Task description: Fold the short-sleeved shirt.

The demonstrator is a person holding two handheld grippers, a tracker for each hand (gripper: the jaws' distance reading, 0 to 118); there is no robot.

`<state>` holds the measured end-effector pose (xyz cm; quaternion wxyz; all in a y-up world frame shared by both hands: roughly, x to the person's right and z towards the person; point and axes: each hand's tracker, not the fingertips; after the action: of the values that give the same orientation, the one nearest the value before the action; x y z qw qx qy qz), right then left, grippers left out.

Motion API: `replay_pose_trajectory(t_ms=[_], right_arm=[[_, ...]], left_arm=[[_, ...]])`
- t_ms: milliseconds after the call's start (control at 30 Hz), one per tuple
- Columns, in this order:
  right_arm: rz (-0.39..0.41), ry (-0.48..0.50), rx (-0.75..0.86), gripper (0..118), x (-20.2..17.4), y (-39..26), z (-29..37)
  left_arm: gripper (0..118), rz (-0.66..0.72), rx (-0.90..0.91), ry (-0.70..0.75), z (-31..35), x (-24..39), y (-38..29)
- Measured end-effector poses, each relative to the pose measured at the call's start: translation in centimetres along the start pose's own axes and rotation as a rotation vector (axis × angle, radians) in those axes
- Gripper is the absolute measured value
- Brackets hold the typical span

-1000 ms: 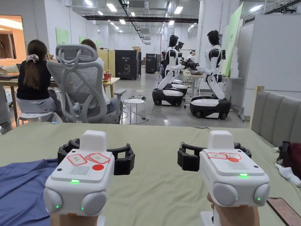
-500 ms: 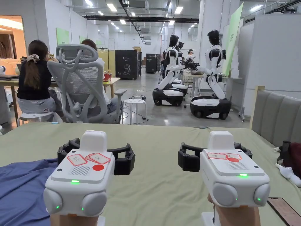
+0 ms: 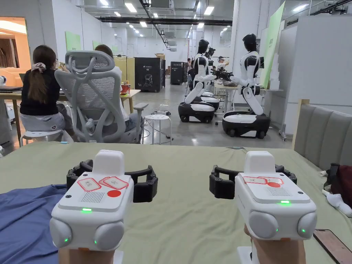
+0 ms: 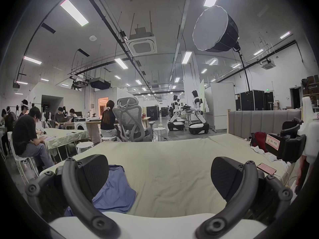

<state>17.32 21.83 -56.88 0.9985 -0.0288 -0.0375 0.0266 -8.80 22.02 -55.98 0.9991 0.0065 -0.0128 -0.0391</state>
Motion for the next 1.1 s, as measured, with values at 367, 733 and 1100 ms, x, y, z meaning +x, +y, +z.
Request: replay_pose_trajectory(t_ms=[367,733,1100], right_arm=[[0.012,-0.005,-0.005,118,-0.01,0.04,-0.01],[0.020,-0.013,-0.012,118,0.14,0.08,-0.04],[0.019,-0.021,-0.013,118,0.24,-0.05,-0.12]], left_arm=[[118,-0.004,0.001,-0.004,0.07,0.03,0.23],[118,-0.011,0.002,0.003,0.06,0.06,0.35],[118,0.007,-0.004,-0.010,-0.05,0.09,0.18]])
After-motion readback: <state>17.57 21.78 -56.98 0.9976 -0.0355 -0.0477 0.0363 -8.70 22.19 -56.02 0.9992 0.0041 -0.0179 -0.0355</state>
